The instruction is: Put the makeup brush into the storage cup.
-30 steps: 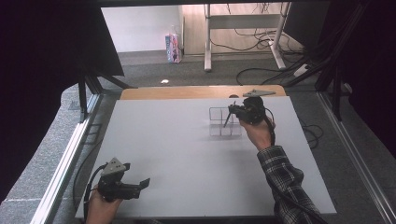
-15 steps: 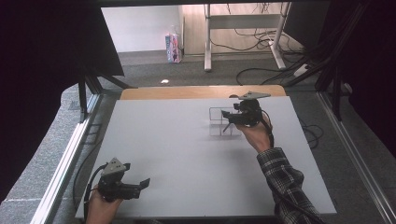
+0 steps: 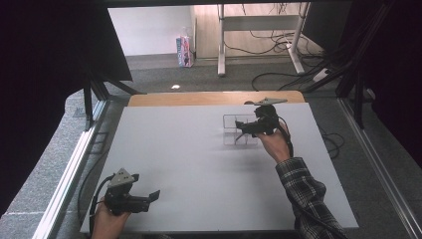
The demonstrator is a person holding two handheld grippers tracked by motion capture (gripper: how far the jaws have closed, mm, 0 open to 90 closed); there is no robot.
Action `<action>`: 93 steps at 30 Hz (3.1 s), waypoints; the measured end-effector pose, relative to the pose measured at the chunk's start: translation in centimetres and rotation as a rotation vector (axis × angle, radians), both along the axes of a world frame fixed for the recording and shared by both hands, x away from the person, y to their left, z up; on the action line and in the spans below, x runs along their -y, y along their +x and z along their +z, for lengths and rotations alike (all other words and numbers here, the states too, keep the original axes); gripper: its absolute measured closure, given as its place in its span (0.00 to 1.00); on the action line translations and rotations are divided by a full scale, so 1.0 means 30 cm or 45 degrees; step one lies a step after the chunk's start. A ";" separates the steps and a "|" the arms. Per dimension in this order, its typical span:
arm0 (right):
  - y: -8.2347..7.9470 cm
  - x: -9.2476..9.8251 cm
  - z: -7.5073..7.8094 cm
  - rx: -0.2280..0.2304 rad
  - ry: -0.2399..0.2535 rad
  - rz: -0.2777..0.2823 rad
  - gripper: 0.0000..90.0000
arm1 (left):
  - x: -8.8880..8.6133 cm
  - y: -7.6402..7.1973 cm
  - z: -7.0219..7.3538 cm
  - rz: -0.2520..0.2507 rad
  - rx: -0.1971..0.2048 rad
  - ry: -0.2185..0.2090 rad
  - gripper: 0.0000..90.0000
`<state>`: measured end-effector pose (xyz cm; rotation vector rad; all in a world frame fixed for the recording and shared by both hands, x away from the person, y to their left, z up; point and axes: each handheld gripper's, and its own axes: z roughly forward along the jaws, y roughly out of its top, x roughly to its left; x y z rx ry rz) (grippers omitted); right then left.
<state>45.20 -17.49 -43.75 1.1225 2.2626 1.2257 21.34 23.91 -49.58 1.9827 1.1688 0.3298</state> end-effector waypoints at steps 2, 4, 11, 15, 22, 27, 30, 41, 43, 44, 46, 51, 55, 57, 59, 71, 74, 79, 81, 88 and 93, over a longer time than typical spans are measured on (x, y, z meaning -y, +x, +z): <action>-0.001 0.002 0.003 -0.003 0.001 0.003 0.05 | 0.001 0.000 -0.001 -0.001 -0.003 -0.001 0.02; -0.003 0.003 0.008 0.003 -0.008 0.006 0.05 | 0.000 0.000 -0.001 0.000 -0.003 -0.001 0.02; -0.014 0.010 0.018 -0.006 -0.009 0.020 0.05 | 0.000 0.001 -0.001 0.000 -0.002 -0.002 0.02; -0.021 0.013 0.023 -0.009 -0.010 0.027 0.05 | -0.001 0.001 -0.001 0.001 -0.001 -0.004 0.02; -0.039 0.017 0.036 -0.004 -0.022 0.044 0.05 | -0.001 0.000 0.000 0.001 0.002 -0.004 0.02; -0.051 0.021 0.044 0.004 -0.037 0.054 0.05 | 0.001 0.000 0.000 -0.005 0.002 -0.002 0.02; -0.057 0.025 0.045 -0.003 -0.045 0.056 0.05 | 0.002 0.000 -0.001 -0.007 0.002 0.000 0.02; -0.087 0.041 0.044 -0.027 -0.071 0.053 0.02 | 0.002 -0.001 0.000 -0.006 0.005 0.002 0.02; -0.093 0.045 0.046 -0.026 -0.079 0.059 0.02 | 0.002 0.000 0.001 -0.006 0.005 0.002 0.02; -0.097 0.046 0.047 -0.024 -0.079 0.059 0.02 | 0.002 0.000 0.000 -0.006 0.005 0.002 0.02; -0.105 0.051 0.048 -0.022 -0.082 0.063 0.02 | 0.002 -0.001 0.000 -0.006 0.005 0.002 0.02; -0.126 0.064 0.052 -0.017 -0.095 0.069 0.02 | 0.003 0.000 0.000 -0.009 0.003 0.006 0.02; -0.139 0.075 0.054 -0.024 -0.101 0.078 0.02 | 0.004 -0.001 -0.001 -0.011 -0.001 0.004 0.02; -0.144 0.079 0.056 -0.032 -0.103 0.082 0.02 | 0.004 0.000 -0.001 -0.016 -0.002 0.002 0.02; -0.152 0.084 0.059 -0.033 -0.103 0.085 0.02 | 0.004 0.000 -0.001 -0.020 -0.003 -0.005 0.02; -0.206 0.098 0.062 -0.008 -0.110 0.112 0.01 | 0.008 -0.002 -0.001 -0.044 -0.002 -0.011 0.02; -0.217 0.100 0.056 -0.013 -0.106 0.113 0.01 | 0.008 -0.001 -0.001 -0.044 -0.007 -0.013 0.02; -0.236 0.102 0.043 -0.014 -0.101 0.118 0.01 | 0.009 -0.001 -0.002 -0.040 -0.011 -0.013 0.02; -0.243 0.103 0.033 -0.021 -0.096 0.122 0.01 | 0.009 -0.001 -0.002 -0.040 -0.011 -0.013 0.02; -0.259 0.105 0.004 -0.030 -0.099 0.126 0.01 | 0.007 -0.001 -0.002 -0.038 -0.006 -0.014 0.02; -0.272 0.102 -0.011 -0.032 -0.102 0.130 0.00 | 0.006 -0.002 -0.002 -0.035 0.001 -0.010 0.02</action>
